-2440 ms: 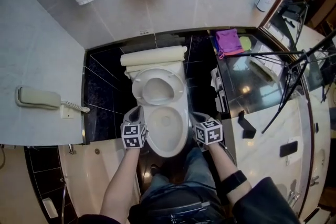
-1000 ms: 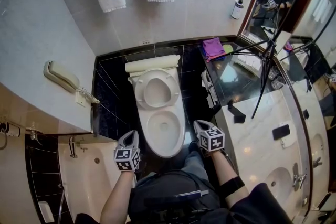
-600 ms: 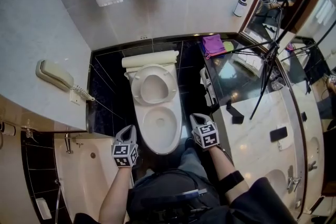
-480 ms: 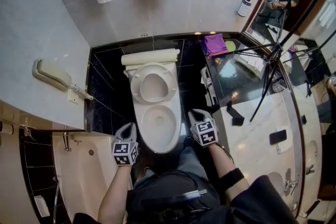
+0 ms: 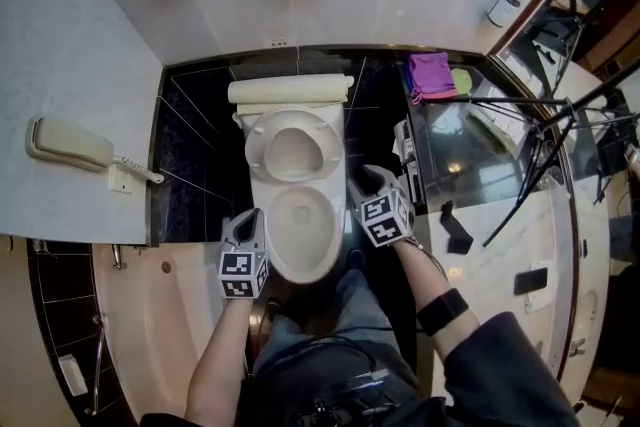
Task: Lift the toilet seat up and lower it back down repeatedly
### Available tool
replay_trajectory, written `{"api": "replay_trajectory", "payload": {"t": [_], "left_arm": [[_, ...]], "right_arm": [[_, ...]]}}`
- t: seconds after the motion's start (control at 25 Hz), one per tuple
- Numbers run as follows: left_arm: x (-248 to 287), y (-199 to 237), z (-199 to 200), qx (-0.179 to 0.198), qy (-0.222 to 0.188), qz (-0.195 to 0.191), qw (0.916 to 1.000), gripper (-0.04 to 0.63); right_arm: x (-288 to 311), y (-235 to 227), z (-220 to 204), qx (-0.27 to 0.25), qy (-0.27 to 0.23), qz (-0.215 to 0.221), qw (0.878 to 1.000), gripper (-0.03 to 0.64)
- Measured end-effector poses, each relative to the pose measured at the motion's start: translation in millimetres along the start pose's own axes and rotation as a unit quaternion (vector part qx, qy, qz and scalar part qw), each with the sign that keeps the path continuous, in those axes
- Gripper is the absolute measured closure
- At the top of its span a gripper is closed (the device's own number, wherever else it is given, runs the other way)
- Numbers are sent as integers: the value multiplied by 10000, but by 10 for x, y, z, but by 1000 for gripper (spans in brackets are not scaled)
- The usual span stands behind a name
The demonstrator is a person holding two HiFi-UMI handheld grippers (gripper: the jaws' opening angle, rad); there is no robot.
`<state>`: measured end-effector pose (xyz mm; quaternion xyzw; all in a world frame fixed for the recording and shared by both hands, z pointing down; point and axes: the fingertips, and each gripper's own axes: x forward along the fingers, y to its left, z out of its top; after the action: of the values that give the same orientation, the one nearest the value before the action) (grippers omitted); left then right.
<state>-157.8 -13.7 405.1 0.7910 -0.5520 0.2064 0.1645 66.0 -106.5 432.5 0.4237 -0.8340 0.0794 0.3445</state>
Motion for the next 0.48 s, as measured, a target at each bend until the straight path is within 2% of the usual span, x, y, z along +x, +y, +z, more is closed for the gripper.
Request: {"api": "replay_trajectory", "payload": {"t": [0.2,0.48], "left_arm": [[387,1,-64,142,178,17,9997,595],[766,87,-127,79,314,119,9994,595]], "right_arm": [[598,-98,98,-759,74,261,9967,396],[1433,-273,233,-1511,142,309,9879,376]]}}
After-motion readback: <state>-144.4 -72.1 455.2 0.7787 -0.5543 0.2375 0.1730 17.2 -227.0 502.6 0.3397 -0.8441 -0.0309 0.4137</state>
